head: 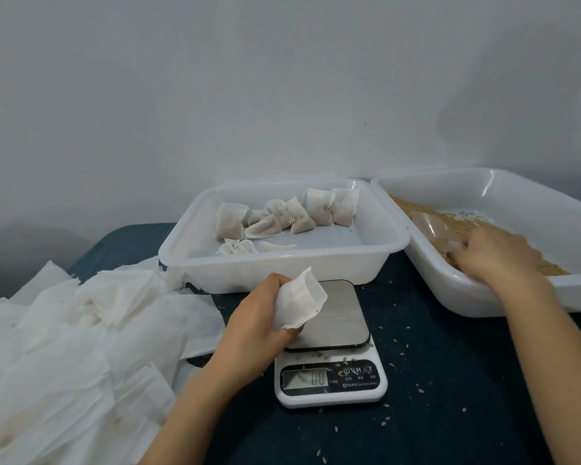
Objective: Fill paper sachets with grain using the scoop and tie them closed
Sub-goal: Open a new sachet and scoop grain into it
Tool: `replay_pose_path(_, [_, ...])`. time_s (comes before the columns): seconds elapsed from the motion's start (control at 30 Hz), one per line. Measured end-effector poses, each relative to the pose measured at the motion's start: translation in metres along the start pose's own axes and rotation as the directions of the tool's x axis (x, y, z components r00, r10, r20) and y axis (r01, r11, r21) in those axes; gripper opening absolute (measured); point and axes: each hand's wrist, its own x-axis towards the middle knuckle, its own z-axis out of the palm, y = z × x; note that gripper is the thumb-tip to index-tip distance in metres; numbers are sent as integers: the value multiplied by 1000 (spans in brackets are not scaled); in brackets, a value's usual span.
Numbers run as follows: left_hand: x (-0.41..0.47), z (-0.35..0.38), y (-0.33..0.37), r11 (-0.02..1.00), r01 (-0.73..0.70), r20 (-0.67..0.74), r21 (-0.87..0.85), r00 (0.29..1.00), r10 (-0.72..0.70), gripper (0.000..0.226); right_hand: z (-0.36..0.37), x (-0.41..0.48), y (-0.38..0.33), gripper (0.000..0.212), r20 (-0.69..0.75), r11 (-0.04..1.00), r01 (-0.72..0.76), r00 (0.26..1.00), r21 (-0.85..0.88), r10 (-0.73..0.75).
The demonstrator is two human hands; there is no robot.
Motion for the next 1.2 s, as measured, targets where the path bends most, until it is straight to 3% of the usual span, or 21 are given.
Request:
replay_pose_path(0.23, [-1,1,-2,1000,-3,7,-16,1000,3,36,-3,3,1,55,47,996,15,999,-85,-11])
replay_pose_path(0.33, [-1,2,-2,1000,-5,12,-23,1000,5,36,-2,4,1,51,-50,998,0,999,-62,-3])
replay_pose_path(0.5, [-1,2,-4,999,-13,15,-37,1000,13,35,-1,9,2,39,-86,996,-87,992,6,87])
replay_pose_path(0.6, [-1,2,-3,999,-18,16,-33,1000,18,38,0,15,2,29,-152,990,-101,985,-103,85])
replay_pose_path(0.73, [-2,2,-4,999,-19,20,-29,1000,19,40,1,15,-1,29,-119,947,-118,989,-299,85])
replay_pose_path(0.9, [-1,3,-4,999,-15,24,-37,1000,16,40,4,10,-5,17,-114,924,62,987,-376,-113])
replay_pose_path(1.0, [0,4,-4,999,-13,30,-38,999,14,40,4,9,-1,19,-104,961,127,982,-244,-156])
replay_pose_path(1.2, [-1,3,-4,999,-7,28,-40,1000,9,41,3,10,2,23,-123,999,-30,992,-29,26])
